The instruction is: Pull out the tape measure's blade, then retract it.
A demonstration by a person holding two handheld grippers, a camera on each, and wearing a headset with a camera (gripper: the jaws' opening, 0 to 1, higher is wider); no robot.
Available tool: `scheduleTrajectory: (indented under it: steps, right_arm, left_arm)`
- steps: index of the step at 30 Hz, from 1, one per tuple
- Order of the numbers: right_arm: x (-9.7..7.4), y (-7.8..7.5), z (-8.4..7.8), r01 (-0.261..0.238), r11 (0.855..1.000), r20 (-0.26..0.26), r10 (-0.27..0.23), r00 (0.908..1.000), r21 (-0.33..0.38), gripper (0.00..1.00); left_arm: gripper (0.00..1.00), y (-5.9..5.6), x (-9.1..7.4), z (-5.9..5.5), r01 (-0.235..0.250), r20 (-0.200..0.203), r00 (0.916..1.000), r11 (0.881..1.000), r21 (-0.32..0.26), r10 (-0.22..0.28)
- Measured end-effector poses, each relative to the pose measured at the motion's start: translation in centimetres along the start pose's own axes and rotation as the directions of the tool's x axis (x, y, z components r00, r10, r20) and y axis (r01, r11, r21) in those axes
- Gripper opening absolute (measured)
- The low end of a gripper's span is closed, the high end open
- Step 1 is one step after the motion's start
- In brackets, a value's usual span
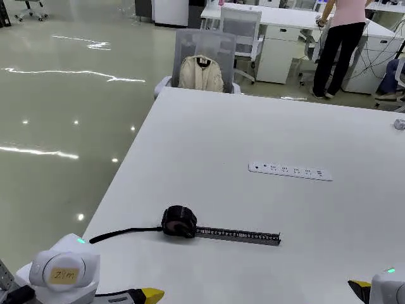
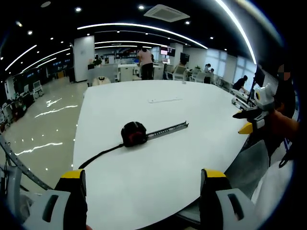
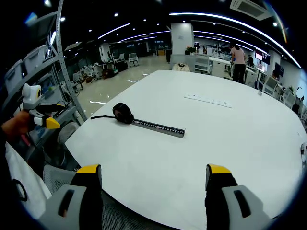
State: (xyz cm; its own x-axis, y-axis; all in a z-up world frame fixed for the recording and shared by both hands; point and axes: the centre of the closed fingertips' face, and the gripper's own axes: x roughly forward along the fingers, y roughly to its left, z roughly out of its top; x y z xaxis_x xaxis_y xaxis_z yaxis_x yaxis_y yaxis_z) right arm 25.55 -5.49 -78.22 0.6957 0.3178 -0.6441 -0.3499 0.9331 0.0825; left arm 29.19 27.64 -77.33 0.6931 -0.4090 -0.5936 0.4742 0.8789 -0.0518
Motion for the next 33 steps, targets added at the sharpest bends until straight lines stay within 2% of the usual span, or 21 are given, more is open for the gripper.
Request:
scheduleTrajectory:
  steps: [27,31,33]
  right_arm:
    - [1.6,-0.2,0.4,0.0,1.0,-0.019,-0.001,0.9998,-0.01,0.9]
    - [2.1,-0.4,0.3,-0.001,1.0,-0.028,0.001,0.9996,-0.01,0.9]
    - [2.7,-0.7,0.2,-0.005,1.0,-0.039,0.004,0.9992,-0.013,0.9]
  left_arm:
    - [0.94,1.1,1.6,-0.2,-0.027,-0.023,0.9994,1.0,-0.008,0.026]
    - [0.94,1.2,2.1,-0.1,-0.034,-0.024,0.9991,0.999,-0.018,0.034]
    - [0.93,1.2,3.0,0.1,-0.038,-0.024,0.999,0.999,-0.029,0.037]
